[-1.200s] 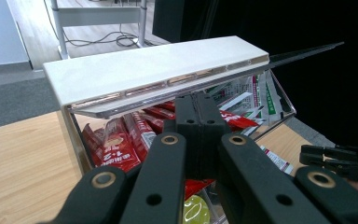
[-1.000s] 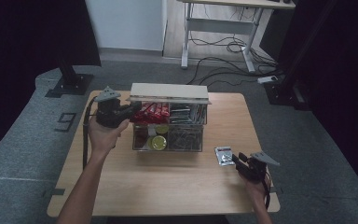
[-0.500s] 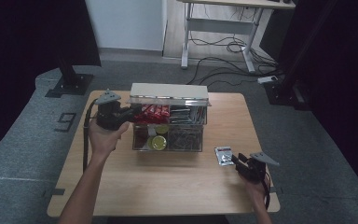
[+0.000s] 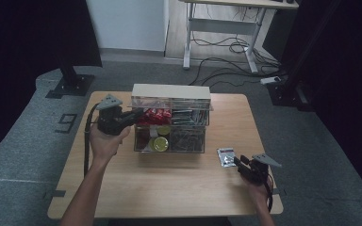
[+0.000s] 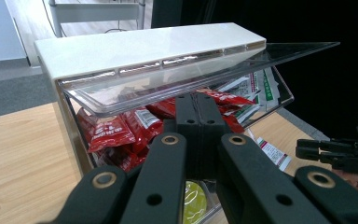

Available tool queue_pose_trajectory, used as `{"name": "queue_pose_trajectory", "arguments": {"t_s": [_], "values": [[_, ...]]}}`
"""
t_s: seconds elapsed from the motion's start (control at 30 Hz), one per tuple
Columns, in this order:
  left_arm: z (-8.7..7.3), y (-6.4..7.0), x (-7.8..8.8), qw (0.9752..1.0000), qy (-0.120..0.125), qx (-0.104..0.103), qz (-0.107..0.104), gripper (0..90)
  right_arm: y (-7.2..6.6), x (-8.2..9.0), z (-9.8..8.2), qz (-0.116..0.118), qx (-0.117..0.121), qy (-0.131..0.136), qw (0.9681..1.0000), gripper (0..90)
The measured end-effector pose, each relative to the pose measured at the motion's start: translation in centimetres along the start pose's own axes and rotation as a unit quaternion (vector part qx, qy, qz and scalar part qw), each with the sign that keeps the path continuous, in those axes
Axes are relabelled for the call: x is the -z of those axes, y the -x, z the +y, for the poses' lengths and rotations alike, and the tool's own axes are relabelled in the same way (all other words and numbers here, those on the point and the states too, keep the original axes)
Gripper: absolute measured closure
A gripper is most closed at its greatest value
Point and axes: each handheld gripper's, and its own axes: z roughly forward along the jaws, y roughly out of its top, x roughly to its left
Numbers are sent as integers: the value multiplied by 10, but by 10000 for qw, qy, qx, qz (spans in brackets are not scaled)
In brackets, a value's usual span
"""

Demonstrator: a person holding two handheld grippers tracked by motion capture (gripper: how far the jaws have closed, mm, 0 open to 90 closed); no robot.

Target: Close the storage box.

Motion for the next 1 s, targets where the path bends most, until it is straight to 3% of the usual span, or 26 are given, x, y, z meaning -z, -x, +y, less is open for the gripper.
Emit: {"name": "queue_pose_trajectory", "arguments": {"t_s": [0.3, 0.67, 1.0], "values": [[-4, 2, 2, 10000, -1, -44, -25, 900, 0, 0, -1, 6, -6, -20, 10000, 621], [-17, -3, -1, 9999, -56, 60, -77, 900, 1, -1, -2, 18, -31, -56, 10000, 628], [-19, -5, -1, 9998, -146, 79, -70, 900, 2, -2, -2, 22, -46, -58, 10000, 628]]}}
